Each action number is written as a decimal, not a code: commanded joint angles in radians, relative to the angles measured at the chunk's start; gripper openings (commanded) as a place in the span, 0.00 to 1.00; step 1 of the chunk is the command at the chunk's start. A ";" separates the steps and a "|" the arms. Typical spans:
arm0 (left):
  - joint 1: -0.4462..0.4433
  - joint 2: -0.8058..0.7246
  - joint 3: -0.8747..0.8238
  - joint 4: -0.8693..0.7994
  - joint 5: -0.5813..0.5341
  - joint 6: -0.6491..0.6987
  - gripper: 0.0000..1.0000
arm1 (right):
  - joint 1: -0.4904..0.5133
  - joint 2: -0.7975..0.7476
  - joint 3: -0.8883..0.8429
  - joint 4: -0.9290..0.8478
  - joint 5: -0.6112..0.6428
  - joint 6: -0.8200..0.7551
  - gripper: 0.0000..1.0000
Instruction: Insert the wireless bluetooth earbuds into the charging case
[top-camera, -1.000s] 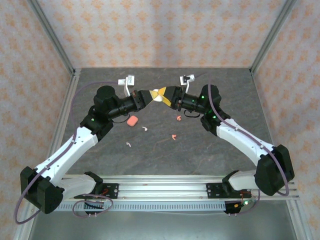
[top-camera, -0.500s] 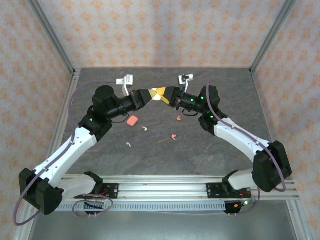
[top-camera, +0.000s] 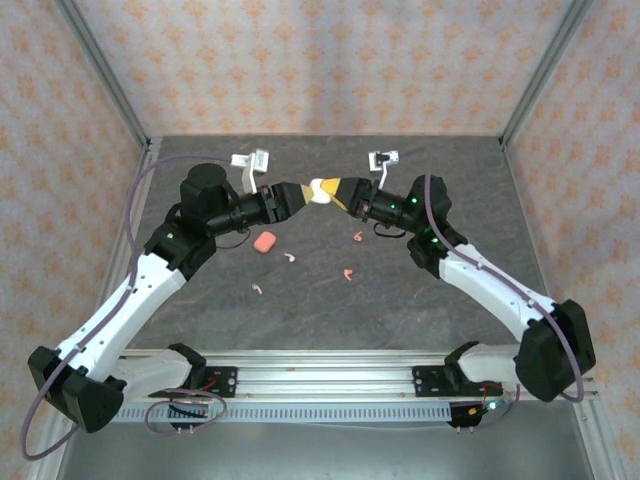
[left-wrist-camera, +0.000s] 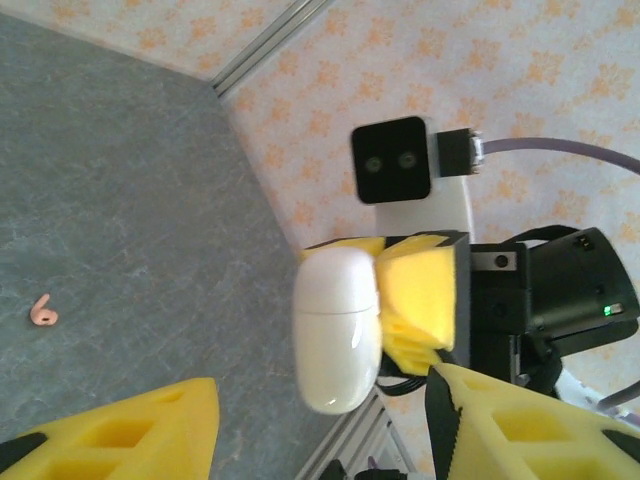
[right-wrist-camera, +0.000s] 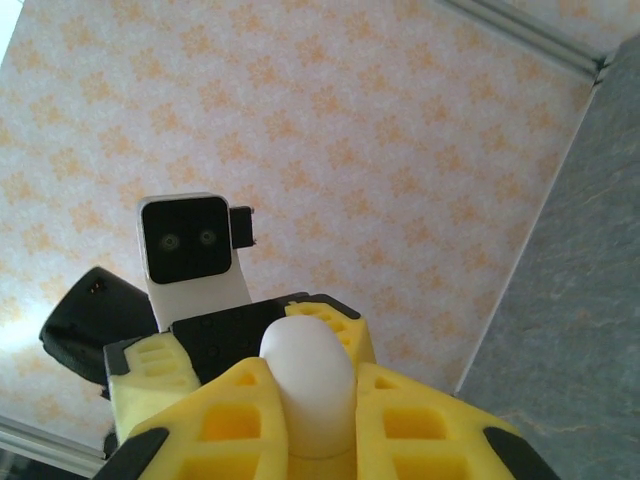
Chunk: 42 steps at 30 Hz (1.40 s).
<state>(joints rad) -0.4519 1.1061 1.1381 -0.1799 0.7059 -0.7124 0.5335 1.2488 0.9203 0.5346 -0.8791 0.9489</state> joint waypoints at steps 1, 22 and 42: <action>-0.002 -0.045 0.043 -0.085 0.032 0.134 0.57 | -0.003 -0.060 0.051 -0.135 0.015 -0.198 0.12; -0.021 -0.070 -0.111 0.267 0.200 0.186 0.59 | 0.023 -0.138 0.075 -0.180 -0.034 -0.452 0.13; -0.046 -0.005 -0.158 0.492 0.207 0.060 0.48 | 0.039 -0.095 0.045 -0.012 -0.027 -0.327 0.13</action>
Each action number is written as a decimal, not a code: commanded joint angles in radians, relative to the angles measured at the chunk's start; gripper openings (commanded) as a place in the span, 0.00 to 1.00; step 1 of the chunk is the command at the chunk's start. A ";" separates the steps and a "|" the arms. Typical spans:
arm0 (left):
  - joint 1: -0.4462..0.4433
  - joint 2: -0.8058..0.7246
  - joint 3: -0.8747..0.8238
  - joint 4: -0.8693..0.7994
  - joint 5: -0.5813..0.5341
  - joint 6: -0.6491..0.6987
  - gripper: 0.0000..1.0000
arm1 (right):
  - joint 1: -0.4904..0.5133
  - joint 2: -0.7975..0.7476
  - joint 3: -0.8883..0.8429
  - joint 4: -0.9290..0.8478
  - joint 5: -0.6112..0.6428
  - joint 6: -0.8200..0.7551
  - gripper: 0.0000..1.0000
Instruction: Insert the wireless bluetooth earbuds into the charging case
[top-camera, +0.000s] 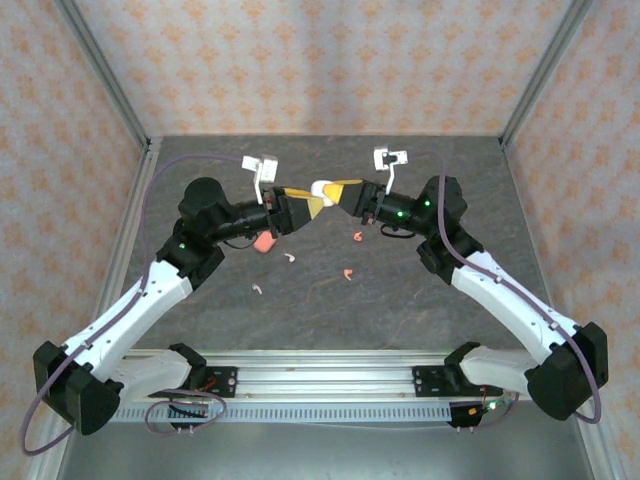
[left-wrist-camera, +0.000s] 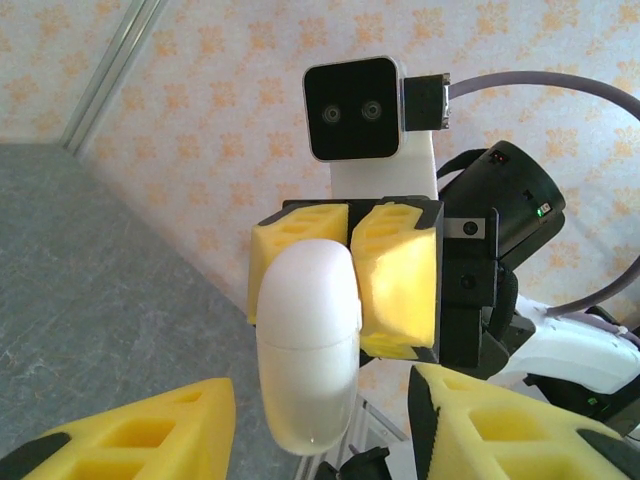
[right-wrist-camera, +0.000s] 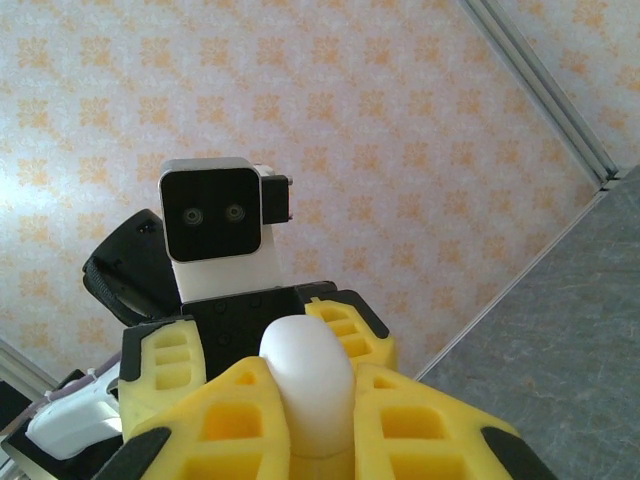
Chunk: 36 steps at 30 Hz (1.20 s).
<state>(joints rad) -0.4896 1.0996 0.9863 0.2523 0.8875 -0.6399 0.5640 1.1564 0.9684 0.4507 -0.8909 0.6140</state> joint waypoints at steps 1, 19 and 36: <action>-0.010 0.002 -0.005 0.060 0.026 -0.012 0.48 | 0.009 -0.002 -0.001 0.072 -0.015 0.007 0.13; -0.026 0.031 0.019 0.035 0.026 0.009 0.34 | 0.024 -0.001 -0.004 0.075 -0.020 0.013 0.13; -0.029 -0.052 0.012 -0.141 -0.041 0.183 0.02 | 0.028 -0.035 -0.013 -0.013 -0.030 -0.030 0.23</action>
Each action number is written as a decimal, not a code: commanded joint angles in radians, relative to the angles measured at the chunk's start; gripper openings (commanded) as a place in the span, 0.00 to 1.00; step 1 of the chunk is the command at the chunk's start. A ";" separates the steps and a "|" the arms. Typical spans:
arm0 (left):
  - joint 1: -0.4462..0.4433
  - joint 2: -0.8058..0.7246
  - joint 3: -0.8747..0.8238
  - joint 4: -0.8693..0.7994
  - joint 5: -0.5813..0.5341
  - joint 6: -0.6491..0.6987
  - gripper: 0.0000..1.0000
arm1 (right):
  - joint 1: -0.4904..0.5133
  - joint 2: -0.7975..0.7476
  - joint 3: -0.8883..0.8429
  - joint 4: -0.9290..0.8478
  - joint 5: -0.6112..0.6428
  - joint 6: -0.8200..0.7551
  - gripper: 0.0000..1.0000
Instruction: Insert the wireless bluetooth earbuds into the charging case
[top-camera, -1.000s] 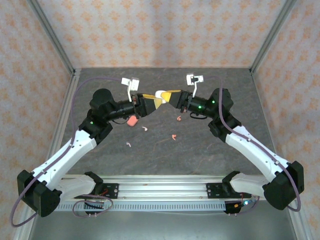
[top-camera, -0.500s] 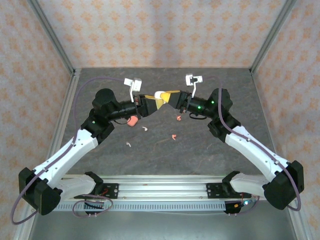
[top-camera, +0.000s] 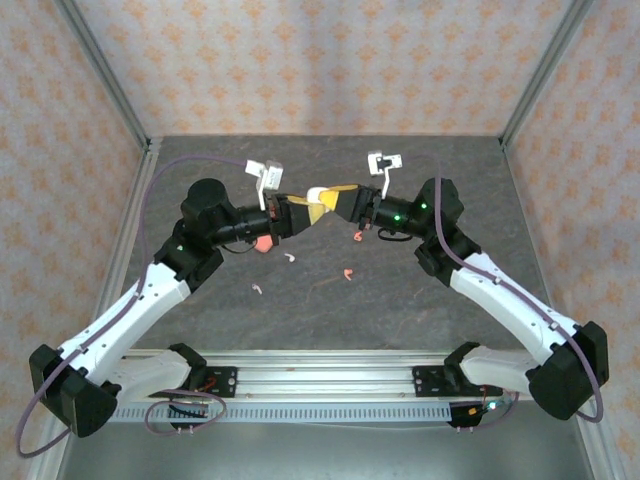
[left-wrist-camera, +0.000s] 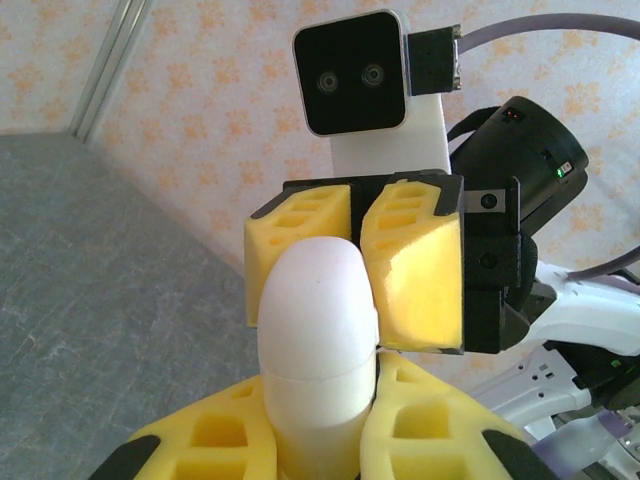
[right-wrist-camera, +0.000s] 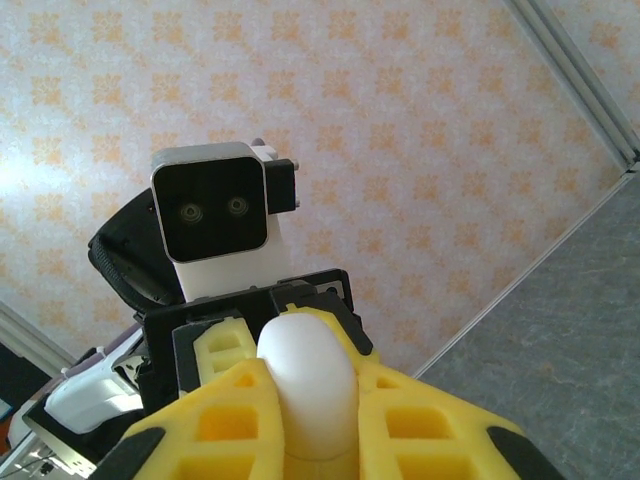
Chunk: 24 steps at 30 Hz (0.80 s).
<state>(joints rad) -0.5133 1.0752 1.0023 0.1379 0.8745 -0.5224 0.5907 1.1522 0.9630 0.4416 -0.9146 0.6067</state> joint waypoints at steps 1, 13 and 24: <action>-0.006 -0.030 -0.003 -0.034 -0.030 0.073 0.02 | 0.001 -0.034 -0.007 -0.007 -0.001 -0.022 0.27; -0.005 -0.074 -0.026 -0.031 0.014 0.159 0.00 | 0.001 -0.031 0.022 -0.175 0.007 -0.098 0.37; -0.007 -0.142 -0.061 -0.108 0.008 0.268 0.00 | 0.001 -0.003 0.080 -0.373 0.129 -0.130 0.41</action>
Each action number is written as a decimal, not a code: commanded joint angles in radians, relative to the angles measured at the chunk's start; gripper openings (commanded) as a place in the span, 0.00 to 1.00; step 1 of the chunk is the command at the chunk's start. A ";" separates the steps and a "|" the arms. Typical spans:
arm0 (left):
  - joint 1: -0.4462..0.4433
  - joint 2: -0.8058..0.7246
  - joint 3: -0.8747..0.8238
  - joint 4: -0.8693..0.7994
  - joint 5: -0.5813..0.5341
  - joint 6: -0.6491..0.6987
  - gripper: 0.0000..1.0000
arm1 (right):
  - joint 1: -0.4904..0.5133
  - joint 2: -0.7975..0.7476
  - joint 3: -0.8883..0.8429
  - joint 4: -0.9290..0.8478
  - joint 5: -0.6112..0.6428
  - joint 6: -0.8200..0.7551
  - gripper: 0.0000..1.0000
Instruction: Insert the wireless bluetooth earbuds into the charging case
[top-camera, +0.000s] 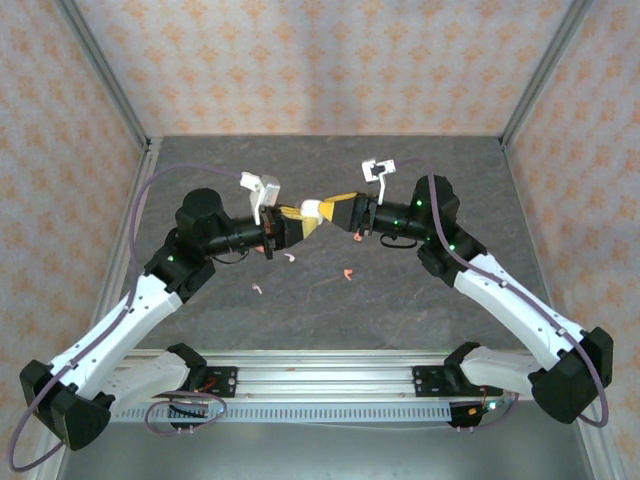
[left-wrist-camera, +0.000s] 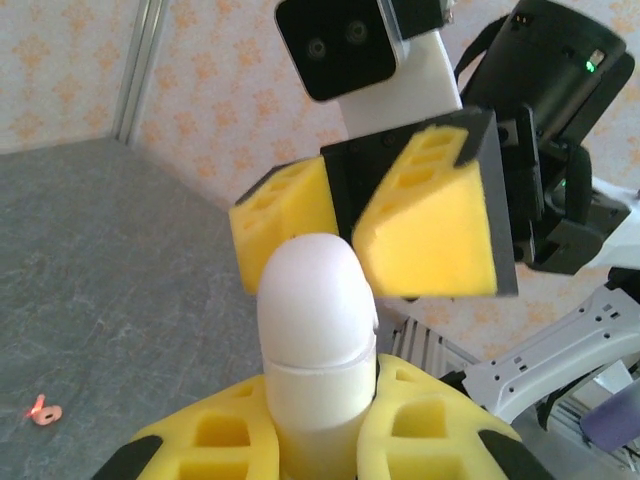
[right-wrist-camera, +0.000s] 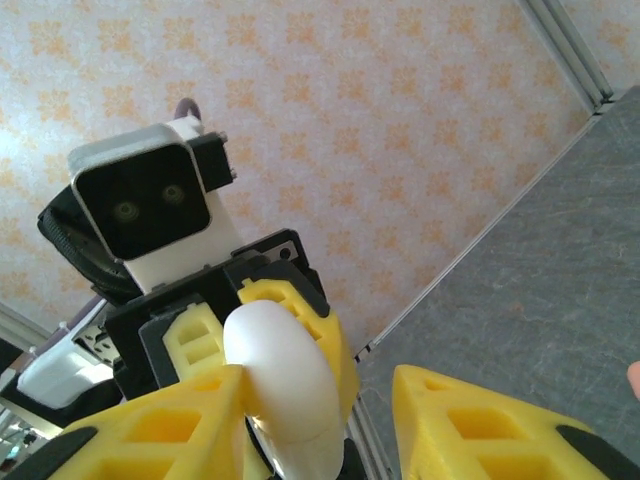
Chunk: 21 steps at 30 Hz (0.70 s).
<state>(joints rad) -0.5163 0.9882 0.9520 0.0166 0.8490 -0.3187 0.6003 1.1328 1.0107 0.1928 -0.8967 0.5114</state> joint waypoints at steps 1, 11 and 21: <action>-0.004 -0.063 -0.025 0.021 0.028 0.060 0.00 | -0.009 0.020 0.032 -0.137 0.118 -0.033 0.41; -0.005 -0.158 -0.129 0.011 -0.057 0.042 0.00 | -0.011 -0.042 0.002 -0.275 0.227 0.011 0.44; -0.005 -0.259 -0.132 -0.220 -0.162 0.158 0.00 | 0.000 -0.043 -0.008 -0.568 0.445 0.090 0.53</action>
<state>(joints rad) -0.5171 0.7670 0.8227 -0.1146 0.7414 -0.2260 0.5930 1.0676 1.0161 -0.2680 -0.5297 0.5629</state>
